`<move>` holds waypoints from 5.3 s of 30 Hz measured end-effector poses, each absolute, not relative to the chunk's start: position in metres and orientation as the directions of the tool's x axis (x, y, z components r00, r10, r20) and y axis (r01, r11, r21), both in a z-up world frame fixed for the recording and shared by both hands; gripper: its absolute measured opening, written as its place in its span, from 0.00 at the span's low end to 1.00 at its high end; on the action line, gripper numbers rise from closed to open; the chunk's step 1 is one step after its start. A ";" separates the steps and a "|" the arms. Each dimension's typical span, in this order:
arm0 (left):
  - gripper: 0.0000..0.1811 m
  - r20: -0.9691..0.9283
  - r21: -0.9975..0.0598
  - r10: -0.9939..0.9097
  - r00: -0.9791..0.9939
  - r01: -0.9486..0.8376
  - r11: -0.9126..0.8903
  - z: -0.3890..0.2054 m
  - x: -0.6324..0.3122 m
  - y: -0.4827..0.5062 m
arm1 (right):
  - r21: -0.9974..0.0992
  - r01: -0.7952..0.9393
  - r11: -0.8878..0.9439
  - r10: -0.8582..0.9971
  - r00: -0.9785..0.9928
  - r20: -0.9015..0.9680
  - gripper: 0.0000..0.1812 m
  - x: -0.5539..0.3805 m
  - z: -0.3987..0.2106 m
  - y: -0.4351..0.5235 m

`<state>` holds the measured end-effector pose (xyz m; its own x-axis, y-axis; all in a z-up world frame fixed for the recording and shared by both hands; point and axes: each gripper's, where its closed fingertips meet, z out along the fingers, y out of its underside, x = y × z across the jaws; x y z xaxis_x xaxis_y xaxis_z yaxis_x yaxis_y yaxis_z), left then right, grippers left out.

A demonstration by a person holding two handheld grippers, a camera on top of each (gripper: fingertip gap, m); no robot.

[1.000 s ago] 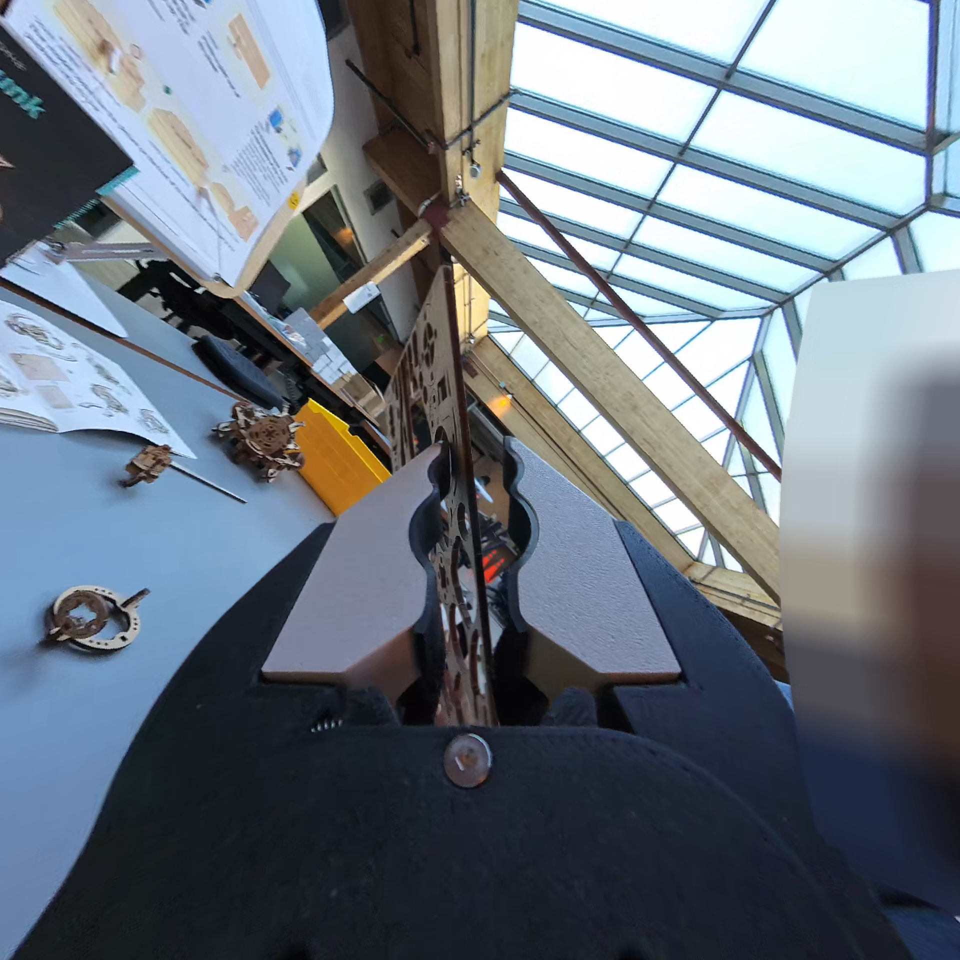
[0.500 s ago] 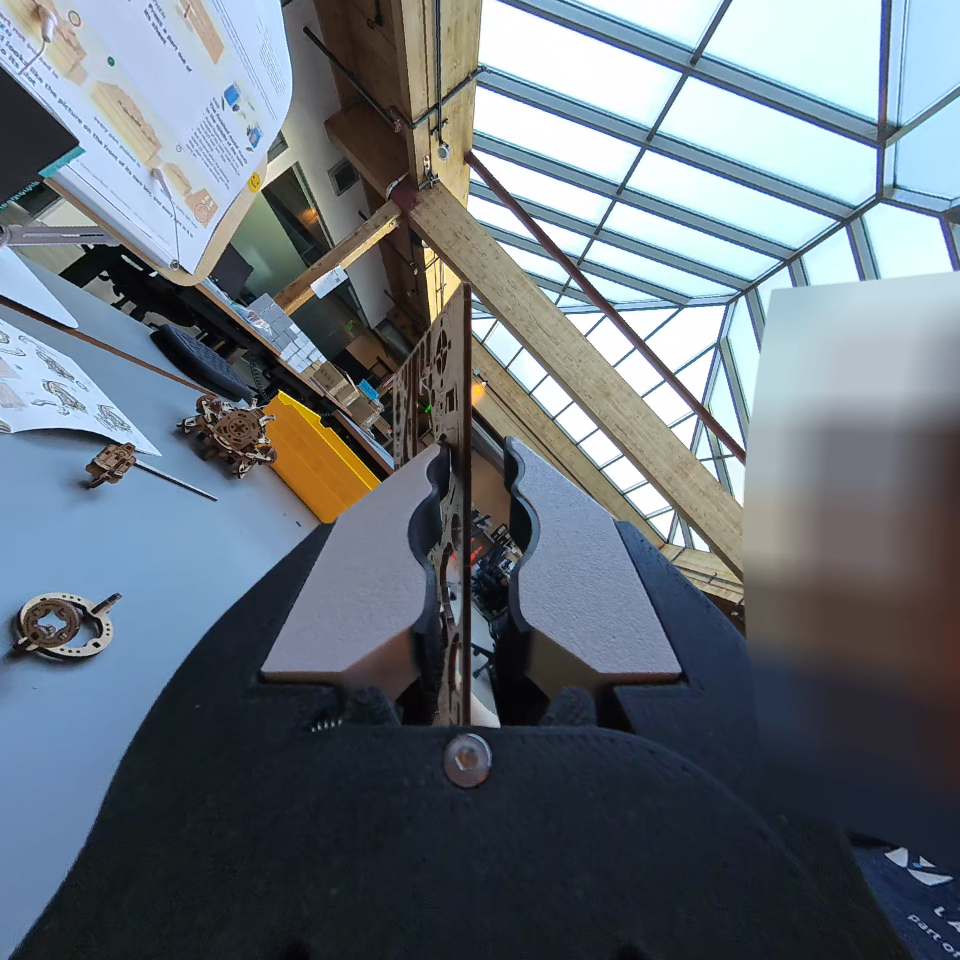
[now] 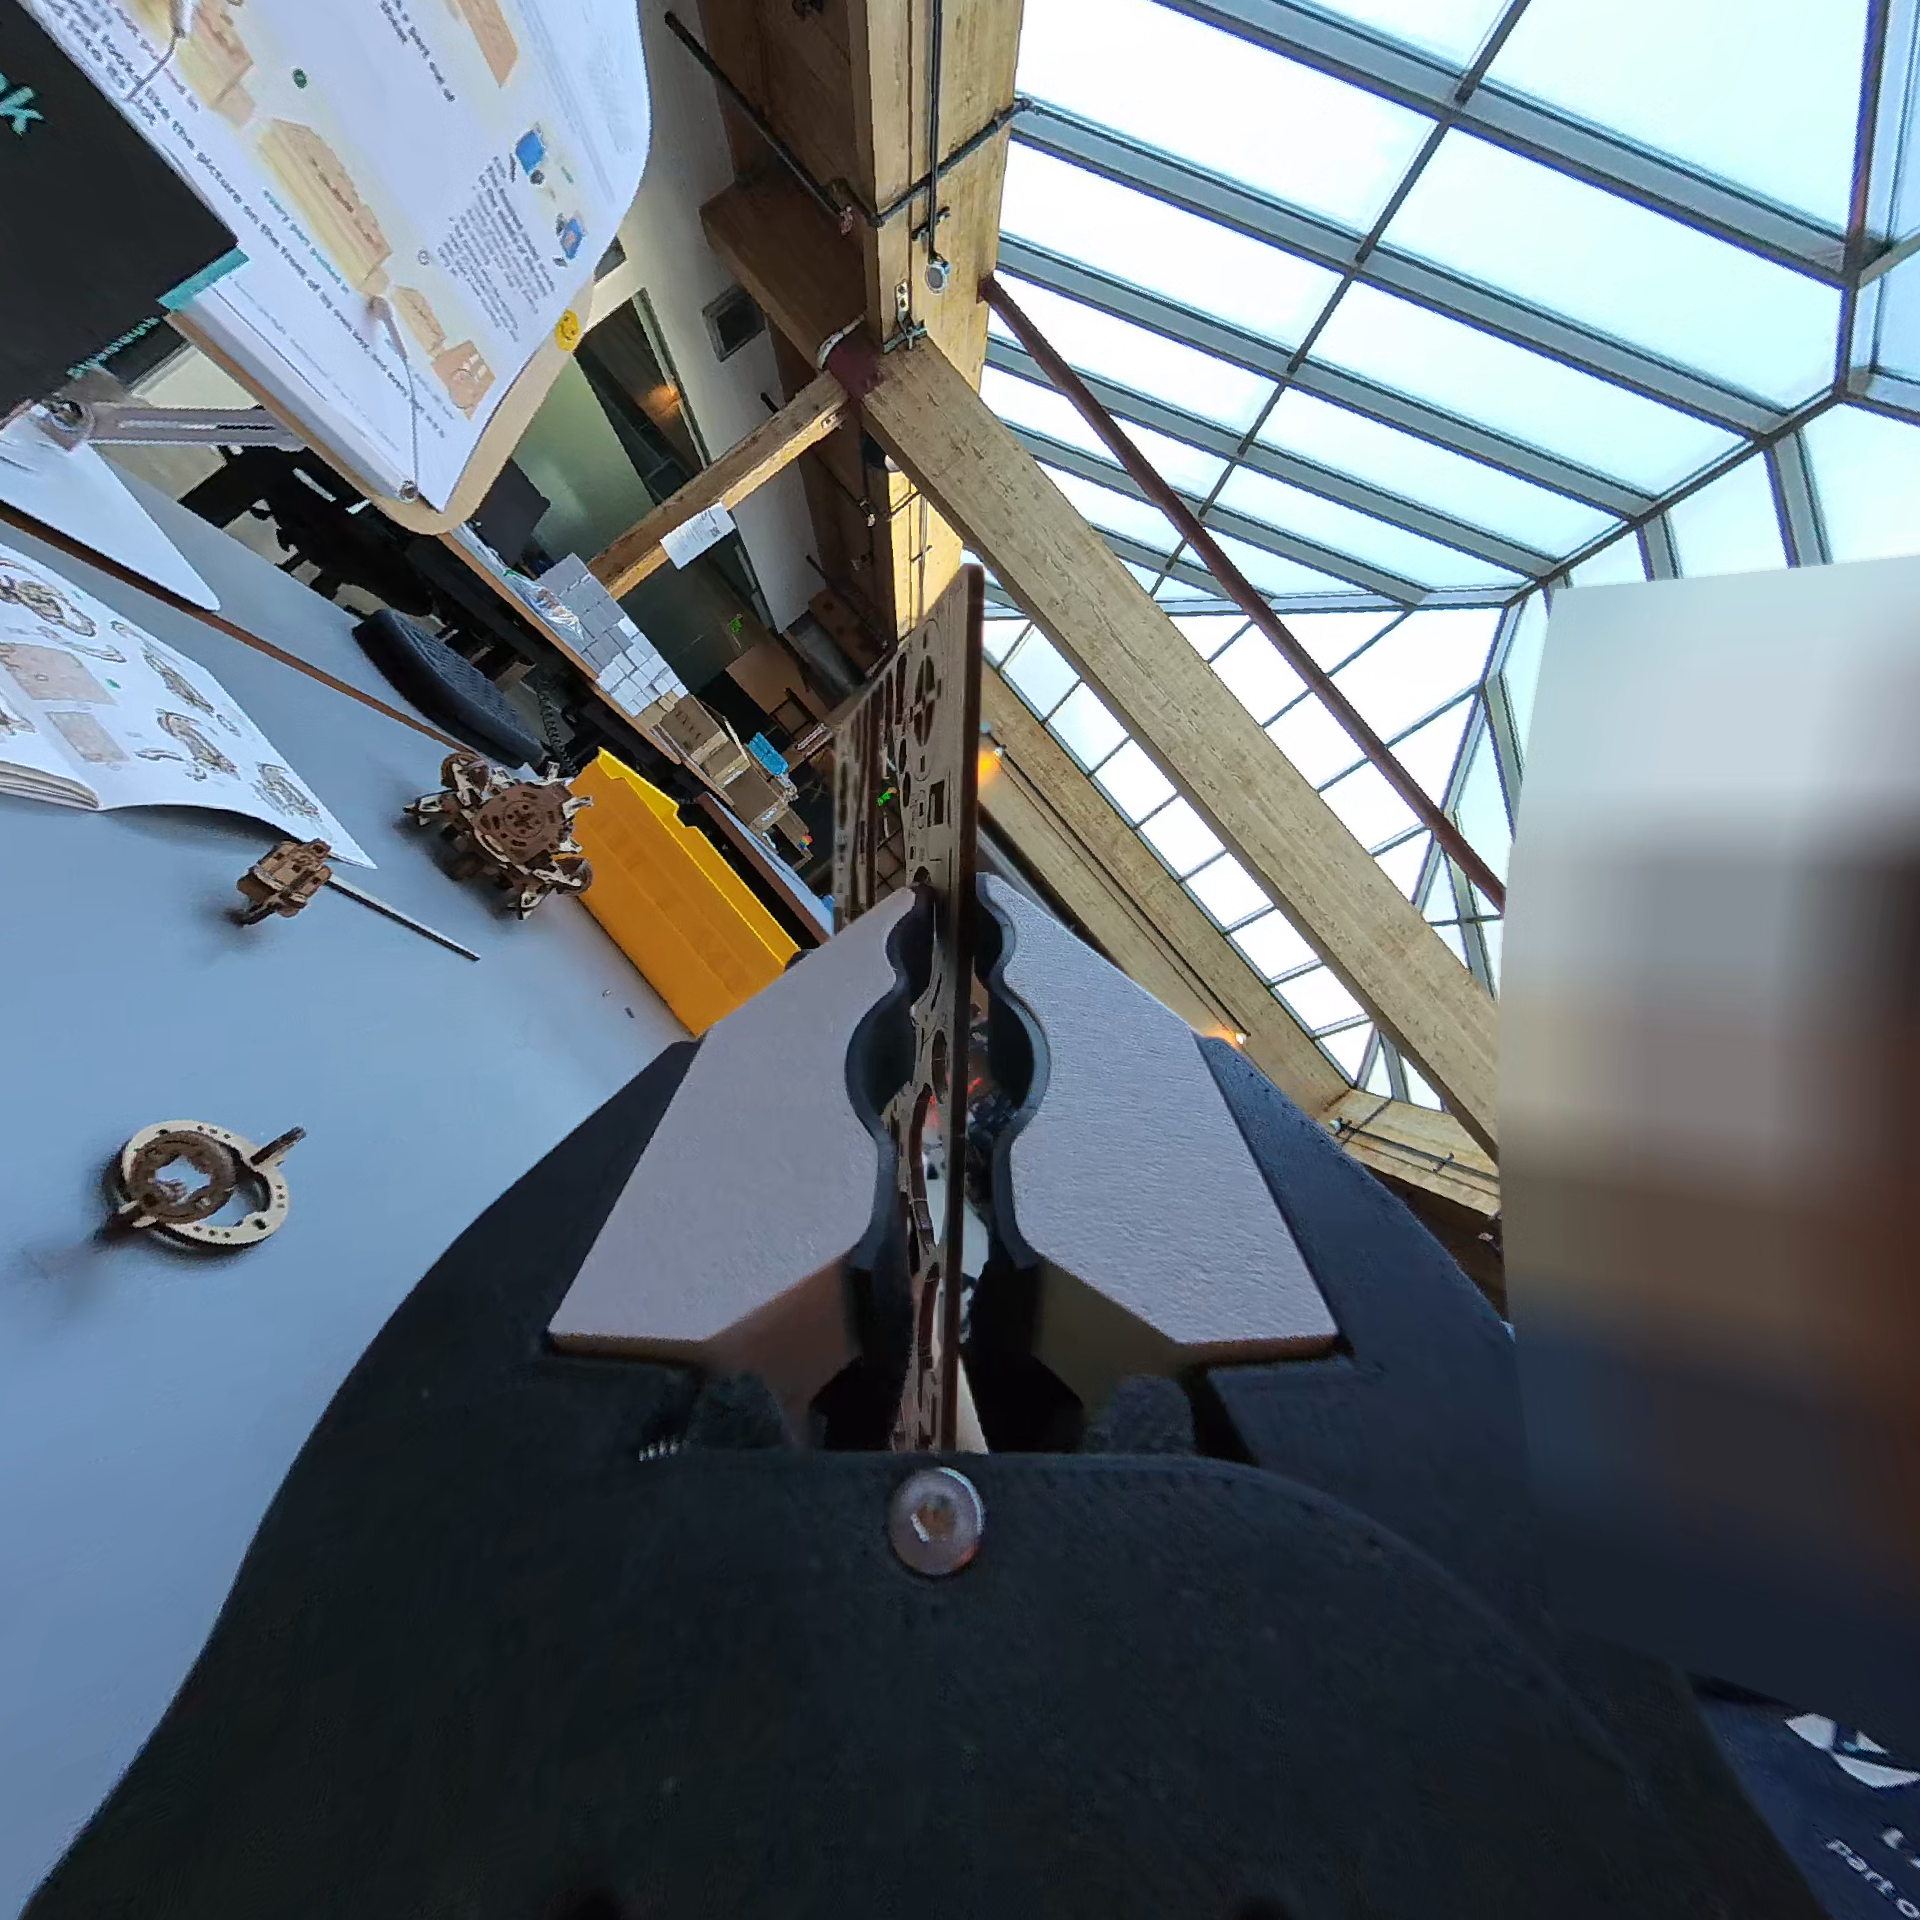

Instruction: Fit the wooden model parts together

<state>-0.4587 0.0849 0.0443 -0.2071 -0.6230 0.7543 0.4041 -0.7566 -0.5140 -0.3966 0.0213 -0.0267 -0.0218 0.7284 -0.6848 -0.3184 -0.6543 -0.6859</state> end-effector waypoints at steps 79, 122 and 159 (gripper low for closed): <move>0.00 0.810 -0.521 -0.587 0.013 0.475 -0.709 -0.018 -0.466 0.130 | -0.731 -0.510 -0.454 0.658 0.361 -0.661 0.12 -0.304 -0.060 0.063; 0.00 0.776 -0.558 -0.630 0.030 0.500 -0.663 -0.029 -0.525 0.127 | -0.946 -0.237 -0.223 0.805 0.502 -0.316 0.12 -0.339 -0.056 0.035; 0.00 0.776 -0.561 -0.630 0.017 0.475 -0.678 -0.024 -0.522 0.123 | -0.944 -0.236 -0.230 0.808 0.494 -0.320 0.12 -0.340 -0.056 0.036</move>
<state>-0.5218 0.1226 -0.0244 0.0172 -0.6303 0.7762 0.4747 -0.6781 -0.5611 -0.3401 0.0358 -0.0562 0.4943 0.8081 -0.3203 -0.2362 -0.2297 -0.9441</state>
